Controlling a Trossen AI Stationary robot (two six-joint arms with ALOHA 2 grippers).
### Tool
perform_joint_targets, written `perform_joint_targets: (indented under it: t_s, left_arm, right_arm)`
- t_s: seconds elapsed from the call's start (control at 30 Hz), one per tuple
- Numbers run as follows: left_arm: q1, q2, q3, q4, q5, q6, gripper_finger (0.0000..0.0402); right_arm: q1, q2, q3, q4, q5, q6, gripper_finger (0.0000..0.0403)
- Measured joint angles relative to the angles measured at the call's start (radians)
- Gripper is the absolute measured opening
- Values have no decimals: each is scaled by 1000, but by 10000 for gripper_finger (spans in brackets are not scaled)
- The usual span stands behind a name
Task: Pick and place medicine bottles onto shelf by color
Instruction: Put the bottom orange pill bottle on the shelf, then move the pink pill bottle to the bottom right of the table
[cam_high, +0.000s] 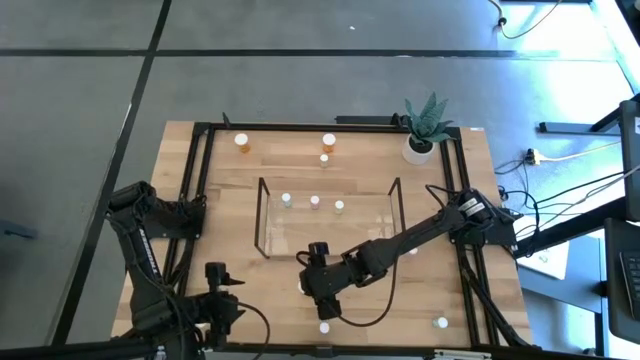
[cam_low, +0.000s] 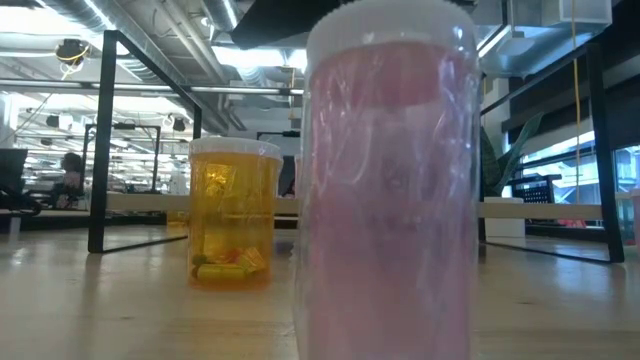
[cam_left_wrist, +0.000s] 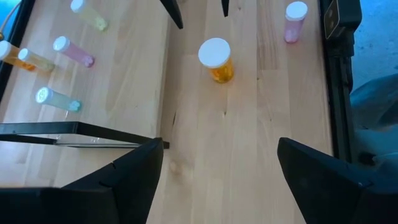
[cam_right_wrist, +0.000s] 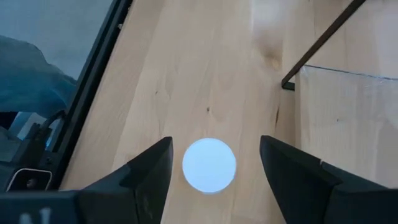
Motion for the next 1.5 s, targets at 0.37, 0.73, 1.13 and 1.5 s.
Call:
perform_joint_targets:
  t_s: [0.37,0.73,1.13,1.5]
  left_arm:
    - [0,0,0,0,0,0,309]
    - [0,0,0,4,0,0,309]
    - [0,0,0,7,0,0,309]
    - [0,0,0,7,0,0,309]
  right_arm:
    - [1,0,0,-9,48,-4,314]
    - [8,68,2,-12,70,-5,314]
    - [7,156,-2,-19,63,-53,314]
    - [10,155,1,14,73,-5,314]
